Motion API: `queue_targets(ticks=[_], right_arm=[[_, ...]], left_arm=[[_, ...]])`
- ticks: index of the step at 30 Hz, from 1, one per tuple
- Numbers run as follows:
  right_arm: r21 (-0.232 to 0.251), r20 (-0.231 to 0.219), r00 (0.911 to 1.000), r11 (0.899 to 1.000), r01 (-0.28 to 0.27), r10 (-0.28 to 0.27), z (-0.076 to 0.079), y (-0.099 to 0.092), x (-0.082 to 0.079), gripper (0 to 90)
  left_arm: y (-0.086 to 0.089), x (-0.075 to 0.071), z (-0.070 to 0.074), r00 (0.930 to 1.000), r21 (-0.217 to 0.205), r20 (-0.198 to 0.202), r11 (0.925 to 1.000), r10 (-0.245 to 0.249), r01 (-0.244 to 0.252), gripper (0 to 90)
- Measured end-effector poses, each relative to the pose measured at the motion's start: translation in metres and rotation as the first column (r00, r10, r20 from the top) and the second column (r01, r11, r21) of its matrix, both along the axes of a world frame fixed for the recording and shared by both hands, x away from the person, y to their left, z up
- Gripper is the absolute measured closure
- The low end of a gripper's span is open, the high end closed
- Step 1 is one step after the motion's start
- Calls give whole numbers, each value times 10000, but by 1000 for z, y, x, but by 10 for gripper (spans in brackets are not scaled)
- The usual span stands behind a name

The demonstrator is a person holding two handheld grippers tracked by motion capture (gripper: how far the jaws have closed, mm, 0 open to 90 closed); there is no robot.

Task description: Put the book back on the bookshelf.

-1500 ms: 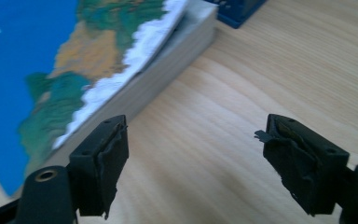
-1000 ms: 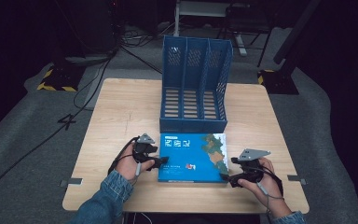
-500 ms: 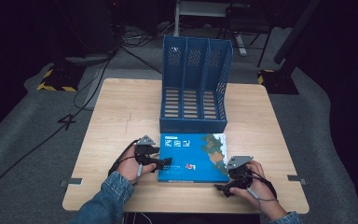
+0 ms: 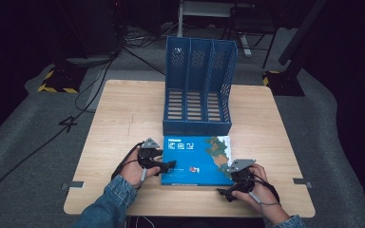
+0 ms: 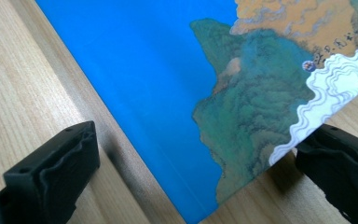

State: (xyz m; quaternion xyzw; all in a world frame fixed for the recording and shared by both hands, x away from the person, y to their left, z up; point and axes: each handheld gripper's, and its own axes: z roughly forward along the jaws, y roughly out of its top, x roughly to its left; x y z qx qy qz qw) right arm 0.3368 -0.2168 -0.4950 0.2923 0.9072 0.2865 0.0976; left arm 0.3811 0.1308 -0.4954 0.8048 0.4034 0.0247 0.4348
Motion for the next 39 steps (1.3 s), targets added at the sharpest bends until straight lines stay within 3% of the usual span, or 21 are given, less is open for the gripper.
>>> queue_targets(ticks=[4, 6, 8, 9, 12, 15, 18, 23, 28, 31, 34, 37, 39], right_arm=[[-26, -27, 10000, 10000, 56, -56, 0, 1, 0, 0], [-39, -41, 10000, 10000, 87, -88, 0, 1, 0, 0], [-56, -45, 9999, 9999, 109, -109, 0, 2, 0, 0], [-53, -43, 9999, 9999, 114, -114, 0, 2, 0, 0], [-37, -37, 9999, 9999, 104, -104, 0, 2, 0, 0], [-15, -25, 9999, 9999, 100, -100, 0, 1, 0, 0], [25, -9, 9999, 9999, 134, -134, 0, 1, 0, 0], [39, 1, 9999, 9999, 129, -129, 0, 1, 0, 0], [45, 5, 9999, 9999, 134, -134, 0, 1, 0, 0], [62, 14, 9999, 9999, 106, -106, 0, 1, 0, 0], [149, 91, 10000, 9999, 3, -4, -1, -2, 1, 0], [154, 42, 10000, 9999, -8, 7, 1, -5, 1, 46], [152, 29, 10000, 9999, 13, -14, 3, -8, 0, 125]], left_arm=[[0, -2, 2, 9994, 152, 357, 9999, -51, 45, 237], [2, -3, 6, 9969, 371, 784, 9993, -90, 61, 355], [2, -4, 7, 9963, 392, 848, 9992, -112, 79, 398], [3, -5, 9, 9941, 495, 1077, 9987, -131, 79, 414], [4, -6, 12, 9919, 455, 1259, 9989, -136, 79, 468], [5, -10, 18, 9907, 90, 1342, 9997, -233, 223, 541], [6, -12, 22, 9907, -41, 1294, 9990, -426, 435, 586], [8, -12, 19, 9975, -364, 649, 9989, -282, 306, 599], [9, -12, 22, 9959, -411, 851, 9986, -311, 347, 708], [10, -13, 27, 9972, -791, 642, 9960, -374, 425, 778], [10, -13, 30, 9970, -759, 638, 9959, -436, 484, 797], [9, -13, 34, 9969, -648, 567, 9963, -536, 573, 802], [9, -13, 37, 9968, -571, 502, 9963, -619, 648, 804]])
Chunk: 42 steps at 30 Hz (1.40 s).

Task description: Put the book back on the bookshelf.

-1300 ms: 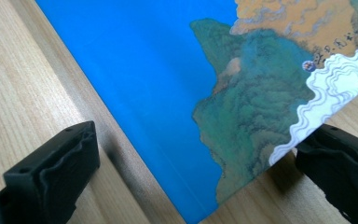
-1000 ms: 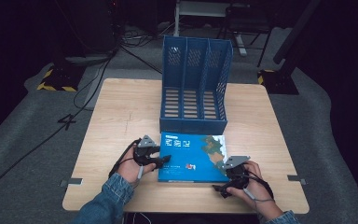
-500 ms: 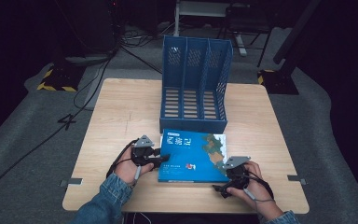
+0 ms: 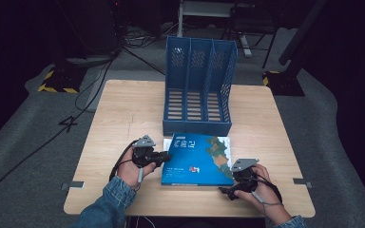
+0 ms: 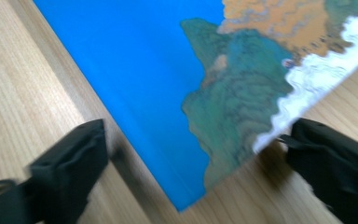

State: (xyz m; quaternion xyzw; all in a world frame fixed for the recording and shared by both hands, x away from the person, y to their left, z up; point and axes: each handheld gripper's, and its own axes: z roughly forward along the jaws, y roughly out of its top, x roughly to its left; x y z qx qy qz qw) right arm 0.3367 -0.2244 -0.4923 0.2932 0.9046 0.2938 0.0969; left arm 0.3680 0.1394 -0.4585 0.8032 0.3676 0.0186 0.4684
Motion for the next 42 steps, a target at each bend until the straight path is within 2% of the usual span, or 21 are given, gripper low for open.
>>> queue_targets(ticks=[1, 3, 7, 9, 10, 11, 13, 15, 20, 23, 25, 28, 30, 31, 32, 33, 35, 37, 38, 40, 42], right_arm=[[43, 5, 10000, 10000, 82, -82, 2, -3, -1, 178], [127, -92, 9999, 9999, 116, -114, 6, -8, -2, 157], [72, 105, 9998, 9998, 190, -191, 16, -14, -7, 162], [219, 509, 9986, 9996, 153, -164, 26, -14, -10, 168], [219, 509, 9986, 9996, 153, -164, 26, -14, -10, 168], [347, 808, 9964, 9991, 238, -265, 29, -13, -12, 161], [592, 1266, 9918, 9982, 93, -167, 35, -8, -13, 162], [842, 1280, 9918, 9964, -125, 16, 37, 0, -12, 160], [1061, 1335, 9903, 9929, -541, 397, 36, 17, -9, 159], [1132, 1597, 9829, 9874, -1109, 921, 33, 39, -8, 159], [1093, 1596, 9794, 9838, -1423, 1239, 30, 52, -6, 159], [1000, 1854, 9704, 9794, -1755, 1550, 26, 73, -3, 159], [828, 1860, 9645, 9752, -2053, 1872, 23, 86, -3, 156], [725, 1984, 9584, 9720, -2233, 2054, 21, 94, -3, 140], [576, 2333, 9476, 9697, -2374, 2181, 20, 104, -4, 128], [533, 2446, 9432, 9682, -2444, 2246, 20, 109, -4, 103], [542, 2514, 9389, 9651, -2562, 2351, 17, 118, -5, 0], [424, 2594, 9356, 9650, -2588, 2395, 15, 121, -7, 0], [-166, 3065, 9165, 9641, -2650, 2572, 13, 126, -10, 0], [-478, 3478, 8997, 9634, -2639, 2638, 10, 128, -12, 0], [-577, 3728, 8917, 9656, -2537, 2566, 7, 129, -14, 0]], left_arm=[[0, 1, 1, 10000, 36, -15, 10000, -20, 21, 805], [0, 2, 3, 9999, 52, -155, 10000, -51, 52, 806], [-1, 1, 7, 9997, 121, -222, 9999, -91, 94, 809], [-2, 1, 8, 9997, 156, -186, 9998, -132, 135, 810], [-2, 1, 8, 9997, 156, -186, 9998, -132, 135, 810], [-2, 1, 9, 9998, 153, -191, 9998, -116, 118, 810], [-2, 1, 10, 9996, 82, -277, 9999, -80, 83, 810], [-2, 0, 12, 9995, 31, -313, 10000, -78, 79, 811], [-4, 0, 15, 9991, 21, -422, 10000, -50, 51, 813], [-5, 1, 18, 9985, 37, -551, 10000, -10, 12, 814], [-6, 1, 20, 9984, 40, -570, 10000, 1, 2, 814], [-6, 1, 22, 9979, -56, -644, 10000, 6, -10, 815], [-6, 2, 23, 9972, -155, -744, 9999, 33, -44, 816], [-7, 2, 24, 9970, -165, -775, 9999, 31, -44, 816], [-7, 2, 25, 9966, -173, -823, 9998, 44, -59, 817], [-7, 2, 25, 9963, -162, -858, 9998, 60, -74, 817], [-8, 2, 27, 9952, -241, -976, 9996, 102, -126, 817], [-9, 2, 28, 9945, -202, -1040, 9997, 124, -145, 818], [-9, 2, 30, 9942, -225, -1070, 9996, 124, -148, 818], [-9, 3, 30, 9930, -282, -1170, 9995, 124, -158, 818], [-10, 4, 31, 9922, -295, -1234, 9994, 145, -183, 818]])
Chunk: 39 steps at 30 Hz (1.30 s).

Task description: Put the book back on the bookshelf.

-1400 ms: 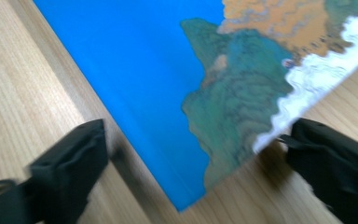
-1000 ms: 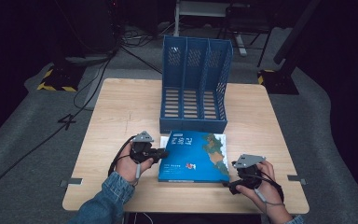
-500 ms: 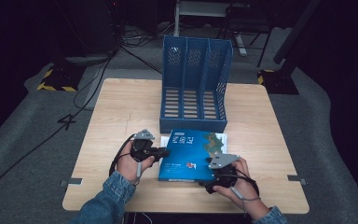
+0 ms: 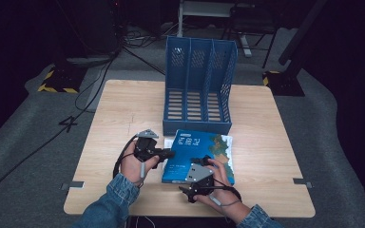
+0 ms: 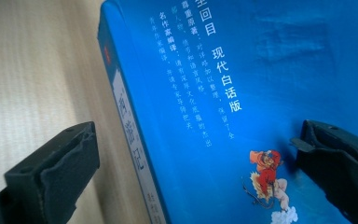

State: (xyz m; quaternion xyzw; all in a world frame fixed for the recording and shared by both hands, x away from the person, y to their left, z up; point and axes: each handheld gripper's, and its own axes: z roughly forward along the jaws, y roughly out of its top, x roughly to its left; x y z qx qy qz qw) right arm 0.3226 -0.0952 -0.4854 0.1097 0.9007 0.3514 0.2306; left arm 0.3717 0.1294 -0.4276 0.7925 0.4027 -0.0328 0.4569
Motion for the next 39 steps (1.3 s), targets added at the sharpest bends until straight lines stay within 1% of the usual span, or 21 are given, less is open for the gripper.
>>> queue_targets(ticks=[1, 3, 6, 8, 10, 11, 13, 19, 22, 23, 24, 25, 28, 30, 33, 34, 35, 36, 37, 38, 39], right_arm=[[0, 0, 10000, 10000, 0, 0, 0, 0, 0, 0], [-56, 207, 9997, 9999, 111, -109, -2, 2, -1, 0], [-326, 758, 9969, 9991, 254, -228, -5, 5, -3, 0], [-684, 1117, 9933, 9970, 361, -283, -7, 8, -5, 0], [-1022, 1599, 9865, 9934, 520, -352, -10, 12, -5, 0], [-1022, 1599, 9865, 9934, 520, -352, -10, 12, -5, 0], [-812, 1642, 9855, 9951, 565, -425, -12, 11, -4, 0], [-631, 1822, 9822, 9964, 574, -451, -14, 10, -4, 0], [-565, 1970, 9796, 9970, 527, -406, -15, 10, -4, 0], [-586, 2021, 9786, 9970, 506, -378, -15, 10, -4, 0], [-583, 2163, 9755, 9968, 542, -403, -15, 11, -4, 0], [-530, 2465, 9674, 9959, 734, -582, -17, 12, -6, 0], [-606, 2975, 9512, 9927, 1044, -819, -18, 14, -8, 0], [-689, 3001, 9502, 9916, 1092, -837, -18, 14, -7, 0], [-685, 3066, 9477, 9910, 1154, -891, -18, 15, -6, 0], [-664, 2994, 9490, 9901, 1234, -982, -18, 16, -5, 0], [-664, 2994, 9490, 9901, 1234, -982, -18, 16, -5, 0], [-669, 2954, 9511, 9911, 1153, -907, -18, 16, -3, 0], [-612, 2867, 9541, 9921, 1091, -872, -18, 16, -2, 0], [-479, 2848, 9562, 9952, 851, -681, -19, 15, 1, 0], [-204, 2824, 9577, 9977, 640, -557, -21, 13, 4, 0]], left_arm=[[0, 0, 0, 10000, 0, 0, 10000, 0, 0, 818], [-1, 0, 1, 10000, 30, -35, 10000, 4, -4, 818], [-3, 0, 3, 10000, 55, -71, 10000, 18, -17, 818], [-4, 0, 3, 9999, 16, -115, 10000, 5, -5, 818], [-4, 0, 2, 9999, -33, -159, 10000, -28, 27, 818], [-4, 1, 1, 9998, -44, -190, 10000, -22, 22, 818], [-4, 1, 0, 9998, -64, -200, 10000, -14, 13, 817], [-4, 1, 0, 9997, -89, -224, 9999, 66, -68, 817], [-4, 1, 1, 9994, -215, -335, 9997, 60, -67, 817], [-3, 1, 1, 9993, -341, -370, 9994, 43, -55, 818], [-3, 1, 2, 9991, -506, -421, 9987, 33, -54, 818], [-3, 1, 3, 9990, -570, -444, 9984, 16, -41, 819], [-5, 1, 5, 9987, -727, -511, 9973, 7, -44, 819], [-4, 2, 4, 9982, -855, -595, 9963, 46, -97, 818], [-3, 3, 3, 9985, -832, -531, 9964, 135, -179, 817], [-3, 4, 2, 9989, -698, -346, 9970, 302, -326, 816], [-3, 4, 2, 9989, -698, -346, 9970, 302, -326, 814], [-4, 4, 1, 9987, -609, -246, 9970, 455, -469, 814], [-4, 3, -2, 9977, -553, -35, 9962, 672, -673, 810], [-4, 2, -4, 9964, -606, 85, 9946, 846, -839, 805], [-3, 1, -9, 9944, -731, 205, 9921, 1038, -1020, 800]])
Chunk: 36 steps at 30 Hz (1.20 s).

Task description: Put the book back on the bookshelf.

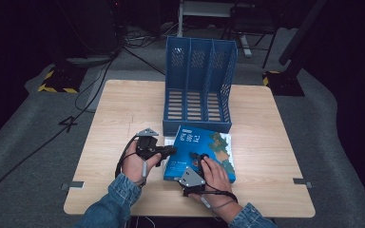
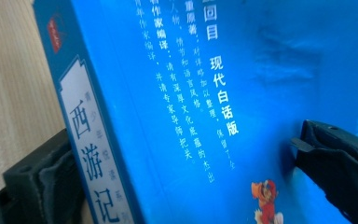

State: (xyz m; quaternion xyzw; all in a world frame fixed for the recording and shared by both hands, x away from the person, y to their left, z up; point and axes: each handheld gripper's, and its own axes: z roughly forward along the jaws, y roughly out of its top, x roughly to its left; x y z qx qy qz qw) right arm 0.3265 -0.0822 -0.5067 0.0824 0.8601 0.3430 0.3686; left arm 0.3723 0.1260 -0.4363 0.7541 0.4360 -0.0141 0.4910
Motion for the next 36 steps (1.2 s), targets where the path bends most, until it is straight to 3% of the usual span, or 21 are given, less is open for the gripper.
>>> queue_targets(ticks=[7, 11, 13, 16, 22, 24, 27, 29, 36], right_arm=[[-29, 234, 9997, 10000, 14, -13, -1, 2, -1, 4], [193, 317, 9993, 9996, 185, -191, -3, 4, -2, 2], [203, 319, 9990, 9993, 302, -308, -3, 7, -2, 0], [17, 561, 9974, 9990, 457, -458, -3, 11, -1, 0], [-335, 1043, 9916, 9962, 804, -765, -3, 18, 2, 0], [-320, 1240, 9884, 9952, 924, -877, -4, 18, 3, 0], [-286, 1253, 9872, 9943, 1028, -985, -4, 19, 6, 0], [-261, 1067, 9894, 9944, 1024, -990, -4, 18, 8, 0], [-223, 366, 9942, 9946, 1017, -1008, 0, 18, 16, 8]], left_arm=[[6, 0, -10, 9992, -784, -276, 9965, 274, -294, 788], [5, 1, -8, 9991, -747, -334, 9968, 243, -268, 809], [4, 3, -5, 9983, -967, -571, 9952, 88, -143, 812], [6, 4, -4, 9962, -1237, -869, 9922, 40, -148, 815], [7, 8, -4, 9958, -1520, -909, 9882, 55, -194, 814], [7, 9, -4, 9958, -1550, -909, 9876, 93, -234, 813], [4, 9, -6, 9979, -1421, -547, 9890, 340, -415, 807], [4, 10, -8, 9985, -1046, -157, 9931, 517, -531, 804], [6, 16, -15, 9974, -801, 43, 9942, 721, -716, 774]])
